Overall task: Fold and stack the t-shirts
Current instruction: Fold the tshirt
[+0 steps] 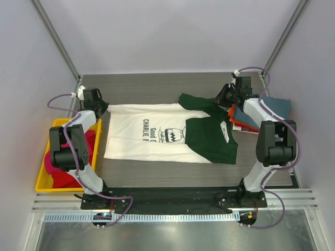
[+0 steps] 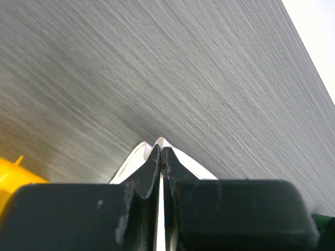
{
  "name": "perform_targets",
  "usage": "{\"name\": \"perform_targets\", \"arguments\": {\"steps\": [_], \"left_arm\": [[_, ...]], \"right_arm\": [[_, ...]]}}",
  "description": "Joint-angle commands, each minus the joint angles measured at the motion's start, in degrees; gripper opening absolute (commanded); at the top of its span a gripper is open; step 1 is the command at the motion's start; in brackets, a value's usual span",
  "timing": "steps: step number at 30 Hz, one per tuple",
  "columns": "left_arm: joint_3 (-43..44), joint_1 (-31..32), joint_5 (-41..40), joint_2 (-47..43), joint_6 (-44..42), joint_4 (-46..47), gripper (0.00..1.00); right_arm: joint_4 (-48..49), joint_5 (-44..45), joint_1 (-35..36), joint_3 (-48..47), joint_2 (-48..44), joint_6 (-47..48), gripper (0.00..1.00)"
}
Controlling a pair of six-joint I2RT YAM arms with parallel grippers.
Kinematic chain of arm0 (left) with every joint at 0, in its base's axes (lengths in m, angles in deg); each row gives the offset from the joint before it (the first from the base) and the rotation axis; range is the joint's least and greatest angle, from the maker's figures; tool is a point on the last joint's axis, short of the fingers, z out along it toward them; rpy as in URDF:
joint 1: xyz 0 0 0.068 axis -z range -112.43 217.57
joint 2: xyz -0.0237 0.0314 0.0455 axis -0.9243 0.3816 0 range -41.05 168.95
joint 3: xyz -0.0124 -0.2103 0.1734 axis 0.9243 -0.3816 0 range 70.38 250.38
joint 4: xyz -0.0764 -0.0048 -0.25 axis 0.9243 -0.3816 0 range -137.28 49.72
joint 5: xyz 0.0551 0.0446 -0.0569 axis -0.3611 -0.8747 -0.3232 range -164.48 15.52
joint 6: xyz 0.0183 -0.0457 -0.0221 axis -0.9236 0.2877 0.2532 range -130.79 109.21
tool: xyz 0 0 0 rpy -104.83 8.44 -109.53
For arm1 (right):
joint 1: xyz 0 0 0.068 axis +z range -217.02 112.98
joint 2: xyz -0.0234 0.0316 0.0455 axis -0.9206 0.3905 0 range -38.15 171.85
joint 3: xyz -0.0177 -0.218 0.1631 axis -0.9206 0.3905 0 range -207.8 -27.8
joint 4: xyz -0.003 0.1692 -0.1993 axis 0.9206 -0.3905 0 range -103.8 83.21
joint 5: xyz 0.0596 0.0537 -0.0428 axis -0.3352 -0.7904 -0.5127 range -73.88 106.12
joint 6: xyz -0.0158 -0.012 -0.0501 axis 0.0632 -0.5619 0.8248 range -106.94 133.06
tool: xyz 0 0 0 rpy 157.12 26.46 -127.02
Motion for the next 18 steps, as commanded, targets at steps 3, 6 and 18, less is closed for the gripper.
{"name": "perform_targets", "arguments": {"steps": [3,6,18], "left_arm": [[-3.5,-0.5,-4.2,-5.2,1.5,5.0,0.00],[-5.9,-0.5,-4.6,-7.4,1.3,6.5,0.00],[-9.5,-0.5,-5.4,-13.7,0.4,3.1,0.00]], "right_arm": [[1.0,1.3,0.0,3.4,-6.1,2.0,0.01],[0.8,1.2,-0.1,5.6,-7.5,2.2,0.01],[1.3,2.6,-0.1,13.2,-12.9,0.9,0.01]]}}
